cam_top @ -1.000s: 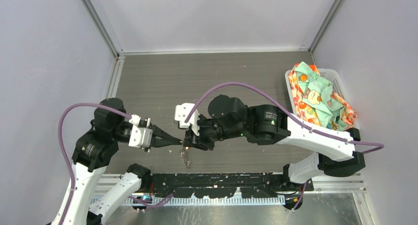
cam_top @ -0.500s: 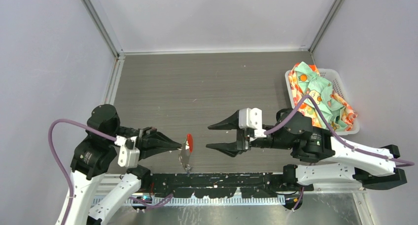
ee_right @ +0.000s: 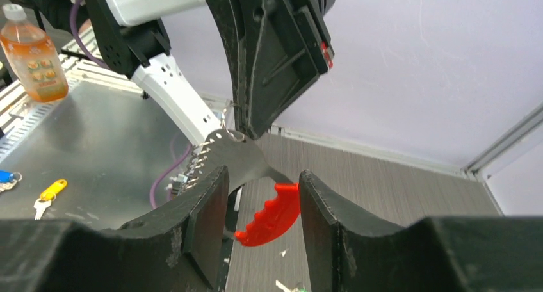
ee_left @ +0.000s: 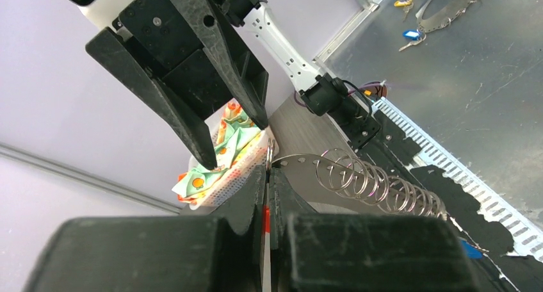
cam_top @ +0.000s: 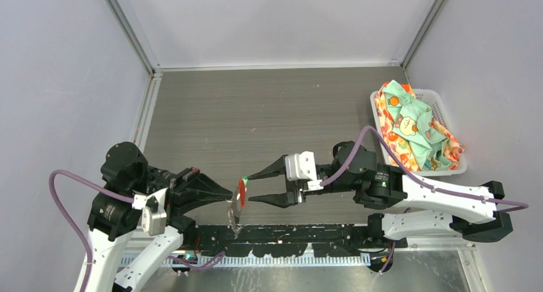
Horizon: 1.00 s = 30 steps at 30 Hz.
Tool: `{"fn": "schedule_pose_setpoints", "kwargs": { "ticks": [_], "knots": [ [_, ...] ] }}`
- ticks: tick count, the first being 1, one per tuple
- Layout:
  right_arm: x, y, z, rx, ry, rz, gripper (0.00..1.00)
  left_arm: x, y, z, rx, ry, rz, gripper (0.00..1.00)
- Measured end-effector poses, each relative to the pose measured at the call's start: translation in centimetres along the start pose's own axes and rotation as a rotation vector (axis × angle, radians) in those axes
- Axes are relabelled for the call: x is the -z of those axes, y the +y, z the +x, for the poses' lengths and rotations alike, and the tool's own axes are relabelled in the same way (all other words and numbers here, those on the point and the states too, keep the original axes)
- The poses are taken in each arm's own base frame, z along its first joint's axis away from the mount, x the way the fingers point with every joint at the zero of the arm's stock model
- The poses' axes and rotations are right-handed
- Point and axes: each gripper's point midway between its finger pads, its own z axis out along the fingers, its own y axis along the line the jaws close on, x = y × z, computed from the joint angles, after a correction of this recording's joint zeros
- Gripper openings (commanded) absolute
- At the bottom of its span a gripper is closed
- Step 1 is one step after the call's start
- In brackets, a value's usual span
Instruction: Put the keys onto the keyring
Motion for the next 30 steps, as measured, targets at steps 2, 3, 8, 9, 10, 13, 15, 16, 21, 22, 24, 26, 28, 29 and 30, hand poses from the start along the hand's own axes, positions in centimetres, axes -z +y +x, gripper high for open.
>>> {"fn": "schedule_pose_setpoints", "kwargs": {
  "ticks": [2,3,8,9,10,13,15,16,21,22,24,26,28,29,30],
  "knots": [
    [-0.2,0.0,-0.7,0.022,-0.038,-0.008,0.47,0.0,0.0,-0.1,-0.007,-0.001,0.001,0.00],
    [-0.3,0.0,-1.0,0.030,-0.052,-0.011,0.47,0.0,0.0,-0.1,-0.010,-0.002,0.001,0.00],
    [-0.7,0.3,-1.5,0.071,-0.091,-0.028,0.47,0.0,0.1,-0.1,-0.021,-0.002,0.000,0.00],
    [-0.8,0.4,-1.6,0.078,-0.093,-0.033,0.46,0.0,0.2,-0.1,-0.025,-0.002,0.000,0.00],
    [-0.9,0.5,-1.5,0.086,-0.093,-0.038,0.46,0.0,0.2,-0.2,-0.028,-0.002,0.000,0.00],
    [-1.1,0.9,-1.4,0.105,-0.092,-0.054,0.45,0.0,0.2,-0.2,-0.031,-0.002,-0.001,0.00],
    [-1.3,1.1,-1.2,0.116,-0.090,-0.061,0.44,0.0,0.2,-0.2,-0.029,-0.001,-0.002,0.00],
    [-1.5,1.2,-1.1,0.121,-0.087,-0.065,0.43,0.0,0.3,-0.2,-0.026,-0.001,-0.002,0.00],
    [-2.6,1.5,0.3,0.138,-0.056,-0.081,0.37,0.0,0.5,-0.3,-0.007,0.000,-0.006,0.00],
    [-2.9,1.5,0.6,0.145,-0.050,-0.080,0.35,0.0,0.5,-0.3,0.003,-0.001,-0.007,0.00],
    [-3.2,1.3,0.8,0.150,-0.046,-0.073,0.32,0.0,0.5,-0.4,0.007,-0.001,-0.008,0.00],
    [-3.3,1.0,0.7,0.155,-0.053,-0.056,0.31,0.0,0.6,-0.5,0.011,-0.002,-0.009,0.00],
    [-3.4,0.7,0.2,0.161,-0.071,-0.042,0.30,0.0,0.6,-0.5,0.014,-0.002,-0.009,0.00],
    [-3.4,0.6,0.0,0.164,-0.081,-0.035,0.30,0.0,0.6,-0.5,0.018,-0.002,-0.010,0.00],
    [-3.4,0.5,-0.1,0.165,-0.087,-0.028,0.29,0.0,0.7,-0.6,0.016,-0.003,-0.010,0.00]
  ]
}}
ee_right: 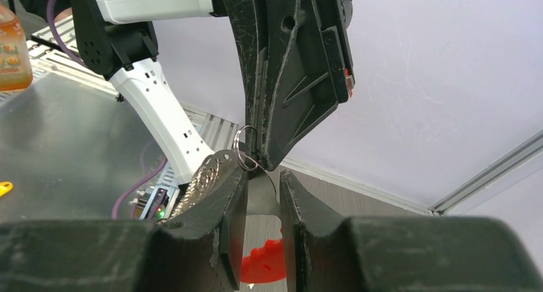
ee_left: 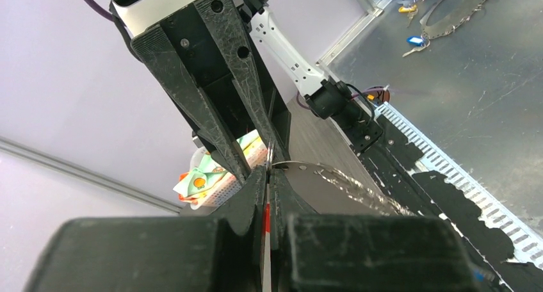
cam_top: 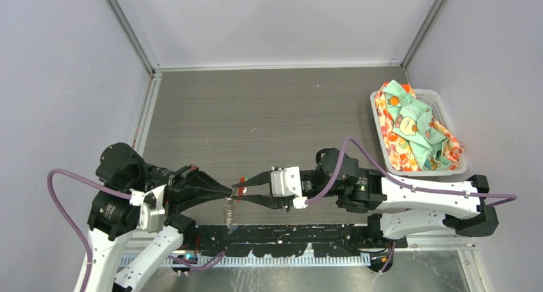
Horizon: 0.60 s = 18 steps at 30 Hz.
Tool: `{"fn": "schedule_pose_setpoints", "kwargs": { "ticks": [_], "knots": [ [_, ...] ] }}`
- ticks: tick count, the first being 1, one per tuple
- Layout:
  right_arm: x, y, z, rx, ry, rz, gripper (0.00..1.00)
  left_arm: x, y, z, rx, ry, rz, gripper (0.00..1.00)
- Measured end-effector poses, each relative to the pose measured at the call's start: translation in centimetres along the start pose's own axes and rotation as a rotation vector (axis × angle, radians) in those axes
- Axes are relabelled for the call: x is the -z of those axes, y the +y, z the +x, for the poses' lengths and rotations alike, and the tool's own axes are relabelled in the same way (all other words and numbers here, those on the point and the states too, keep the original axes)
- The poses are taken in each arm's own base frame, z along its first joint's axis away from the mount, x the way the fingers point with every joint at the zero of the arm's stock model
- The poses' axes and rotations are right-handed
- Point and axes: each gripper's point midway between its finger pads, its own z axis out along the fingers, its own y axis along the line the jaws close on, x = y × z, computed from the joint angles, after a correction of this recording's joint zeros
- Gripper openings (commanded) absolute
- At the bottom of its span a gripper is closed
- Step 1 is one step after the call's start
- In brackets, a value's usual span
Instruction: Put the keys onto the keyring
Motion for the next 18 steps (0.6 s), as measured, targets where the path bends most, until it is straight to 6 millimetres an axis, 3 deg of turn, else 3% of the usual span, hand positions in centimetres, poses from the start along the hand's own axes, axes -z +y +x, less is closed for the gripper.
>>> {"fn": "schedule_pose_setpoints", "kwargs": {
  "ticks": [11,18],
  "knots": [
    [-0.04,-0.03,0.02,-0.001,-0.006,0.021,0.24,0.05,0.30,0.08,0.031,0.011,-0.017,0.00],
    [0.32,-0.66,0.05,-0.006,0.000,0.063,0.35,0.03,0.86,0.62,0.070,0.016,-0.040,0.00]
  ]
}}
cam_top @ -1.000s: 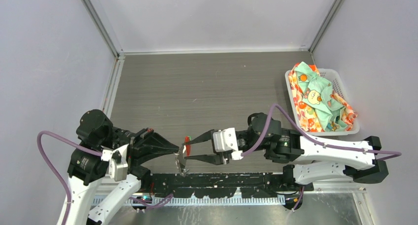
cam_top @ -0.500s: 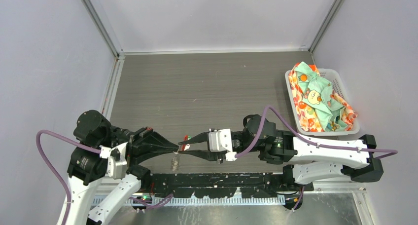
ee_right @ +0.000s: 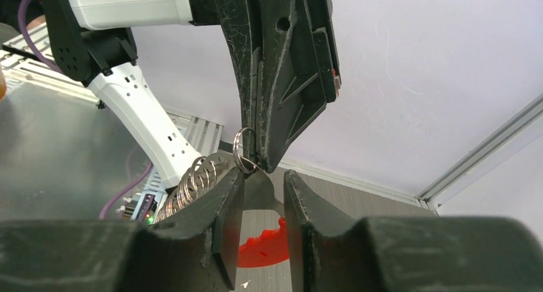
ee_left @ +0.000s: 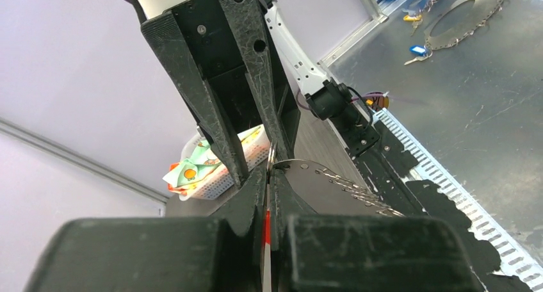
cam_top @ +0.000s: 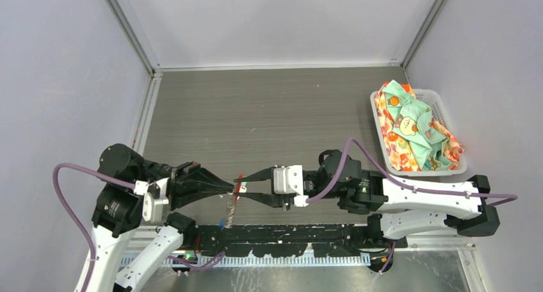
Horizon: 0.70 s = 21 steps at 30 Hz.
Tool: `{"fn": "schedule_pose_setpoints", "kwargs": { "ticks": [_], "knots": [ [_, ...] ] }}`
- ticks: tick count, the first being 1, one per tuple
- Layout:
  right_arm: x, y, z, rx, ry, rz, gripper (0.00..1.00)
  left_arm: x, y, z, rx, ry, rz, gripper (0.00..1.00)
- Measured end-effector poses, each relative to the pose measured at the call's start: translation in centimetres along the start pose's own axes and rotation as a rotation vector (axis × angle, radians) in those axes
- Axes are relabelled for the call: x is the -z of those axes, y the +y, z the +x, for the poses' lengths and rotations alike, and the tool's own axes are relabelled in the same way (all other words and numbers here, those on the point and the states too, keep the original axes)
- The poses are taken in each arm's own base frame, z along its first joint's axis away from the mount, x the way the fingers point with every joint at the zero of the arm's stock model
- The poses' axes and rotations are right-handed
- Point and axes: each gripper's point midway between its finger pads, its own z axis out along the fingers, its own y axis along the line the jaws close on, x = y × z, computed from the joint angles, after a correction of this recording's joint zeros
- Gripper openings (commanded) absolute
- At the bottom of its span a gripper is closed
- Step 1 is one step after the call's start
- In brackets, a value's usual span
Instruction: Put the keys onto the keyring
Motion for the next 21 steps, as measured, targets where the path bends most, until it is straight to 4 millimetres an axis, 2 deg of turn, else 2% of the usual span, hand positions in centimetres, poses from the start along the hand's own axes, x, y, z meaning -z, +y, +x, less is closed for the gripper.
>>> {"fn": "schedule_pose_setpoints", "kwargs": {
  "ticks": [11,16,18,21],
  "knots": [
    [0.5,-1.0,-1.1,0.009,-0.047,0.062,0.30,0.0,0.9,0.7,0.068,0.012,-0.048,0.00],
    [0.7,-1.3,-1.6,0.011,-0.064,0.078,0.14,0.0,1.3,0.8,0.074,0.013,-0.065,0.00],
    [0.7,-1.3,-1.6,0.005,-0.064,0.078,0.13,0.0,1.5,0.8,0.079,0.013,-0.071,0.00],
    [0.7,-1.2,-1.5,0.000,-0.059,0.079,0.18,0.0,1.5,0.8,0.088,0.011,-0.074,0.00]
  ]
}}
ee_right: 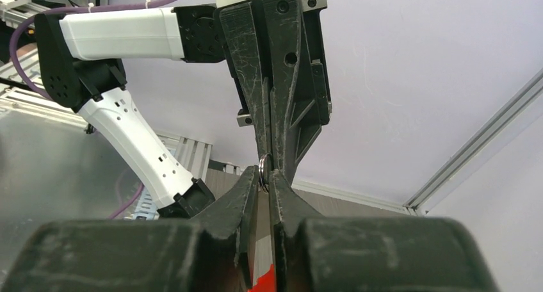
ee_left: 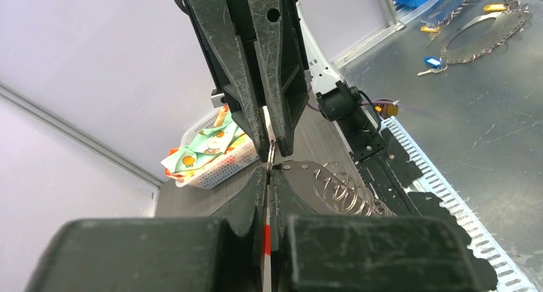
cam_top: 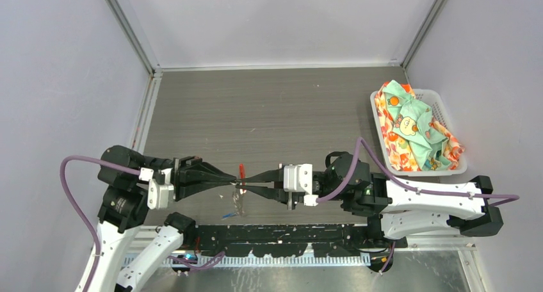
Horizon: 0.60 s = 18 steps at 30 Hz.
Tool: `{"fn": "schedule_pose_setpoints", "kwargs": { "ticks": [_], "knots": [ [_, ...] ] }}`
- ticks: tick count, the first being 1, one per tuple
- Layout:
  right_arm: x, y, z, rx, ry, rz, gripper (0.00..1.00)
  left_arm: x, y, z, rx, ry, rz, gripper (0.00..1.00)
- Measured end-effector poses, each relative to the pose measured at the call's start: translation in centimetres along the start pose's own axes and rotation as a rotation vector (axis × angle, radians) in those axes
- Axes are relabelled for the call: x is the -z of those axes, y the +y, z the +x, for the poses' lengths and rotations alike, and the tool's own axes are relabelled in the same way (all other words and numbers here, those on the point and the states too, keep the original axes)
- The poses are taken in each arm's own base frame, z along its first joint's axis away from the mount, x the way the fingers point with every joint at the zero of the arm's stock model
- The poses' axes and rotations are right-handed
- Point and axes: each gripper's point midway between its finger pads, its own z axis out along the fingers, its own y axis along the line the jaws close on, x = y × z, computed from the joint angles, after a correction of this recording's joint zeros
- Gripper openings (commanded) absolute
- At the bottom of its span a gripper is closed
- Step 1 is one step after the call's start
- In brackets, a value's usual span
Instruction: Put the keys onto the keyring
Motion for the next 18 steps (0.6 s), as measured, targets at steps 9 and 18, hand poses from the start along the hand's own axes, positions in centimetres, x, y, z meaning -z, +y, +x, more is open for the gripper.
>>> {"fn": "schedule_pose_setpoints", "kwargs": {
  "ticks": [9,18],
  "knots": [
    [0.2,-0.6,0.6,-0.012,0.040,0.036,0.01,0.0,0.0,0.2,0.043,0.000,-0.006,0.32],
    [1.1,-2.0,2.3,-0.095,0.275,0.104,0.01,0.5,-0.6,1.3,0.062,0.083,-0.010,0.55]
  ]
}}
